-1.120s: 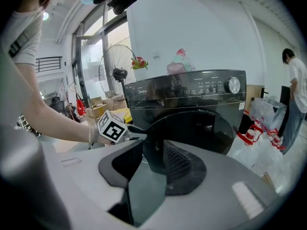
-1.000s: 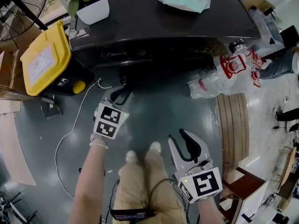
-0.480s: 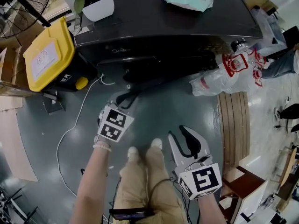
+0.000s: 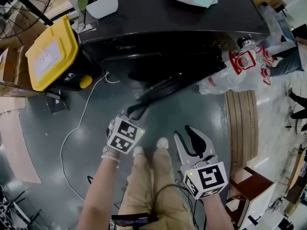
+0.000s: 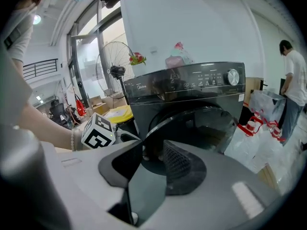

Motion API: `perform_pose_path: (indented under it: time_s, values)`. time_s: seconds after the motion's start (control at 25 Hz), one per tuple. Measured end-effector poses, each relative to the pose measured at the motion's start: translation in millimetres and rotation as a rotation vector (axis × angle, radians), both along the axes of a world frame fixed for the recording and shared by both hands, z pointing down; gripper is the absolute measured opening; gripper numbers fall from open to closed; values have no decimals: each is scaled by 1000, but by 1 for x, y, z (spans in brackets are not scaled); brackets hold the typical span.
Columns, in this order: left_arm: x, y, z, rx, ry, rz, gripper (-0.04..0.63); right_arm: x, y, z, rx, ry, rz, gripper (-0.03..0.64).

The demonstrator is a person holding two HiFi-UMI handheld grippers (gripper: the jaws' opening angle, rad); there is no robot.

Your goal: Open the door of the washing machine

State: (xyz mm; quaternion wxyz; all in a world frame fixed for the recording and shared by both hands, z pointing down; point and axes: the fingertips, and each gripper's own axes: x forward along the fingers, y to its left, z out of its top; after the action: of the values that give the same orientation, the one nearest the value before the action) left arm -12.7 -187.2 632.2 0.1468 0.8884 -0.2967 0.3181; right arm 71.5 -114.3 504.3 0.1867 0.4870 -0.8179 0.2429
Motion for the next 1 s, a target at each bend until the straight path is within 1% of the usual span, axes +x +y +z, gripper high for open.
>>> perform_pose_path:
  time_s: [0.16,0.28,0.52,0.6,0.68,0.72,0.88,1.0]
  values:
    - [8,17,2,-31,-4,29,60,2,2,2,-5,12,4,120]
    - [14,29,2,-48,-12,60,55,2,5,2,-15,0,10,120]
    - [26,54,1,-98,-7,116,52,11,10,4,-43,-24,48,120]
    - [29,61,-3,-106,5,122,46,15,11,5,-55,-21,66,120]
    - [30,67,-9,-111,28,109,28,18,11,7,-67,-14,81,120]
    - [28,69,-15,-112,41,96,-3,18,10,7,-70,-12,85,120]
    - [18,67,-38,-110,72,57,-6,19,7,11,-81,8,92,123]
    - [6,59,-64,-78,93,24,-6,17,2,17,-93,33,97,151]
